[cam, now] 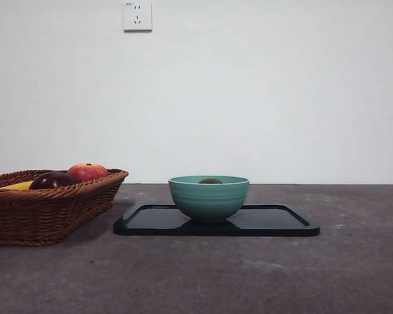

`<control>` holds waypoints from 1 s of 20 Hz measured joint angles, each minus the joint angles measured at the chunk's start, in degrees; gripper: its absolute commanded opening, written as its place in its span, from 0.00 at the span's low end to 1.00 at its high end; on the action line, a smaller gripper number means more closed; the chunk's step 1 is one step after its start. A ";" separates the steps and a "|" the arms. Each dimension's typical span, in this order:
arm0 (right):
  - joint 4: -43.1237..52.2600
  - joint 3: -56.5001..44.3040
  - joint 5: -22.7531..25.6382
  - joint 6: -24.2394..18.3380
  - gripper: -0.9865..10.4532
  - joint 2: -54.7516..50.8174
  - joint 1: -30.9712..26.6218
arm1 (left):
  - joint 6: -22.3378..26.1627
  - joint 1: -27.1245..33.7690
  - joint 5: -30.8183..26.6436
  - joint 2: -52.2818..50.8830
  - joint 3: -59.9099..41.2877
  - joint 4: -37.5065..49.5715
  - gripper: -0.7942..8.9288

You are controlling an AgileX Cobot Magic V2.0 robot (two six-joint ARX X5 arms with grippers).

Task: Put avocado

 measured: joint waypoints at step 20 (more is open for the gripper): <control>0.00 0.00 0.00 0.00 0.10 0.00 0.00 | -7.58 13.84 3.26 -15.89 -39.19 28.30 0.11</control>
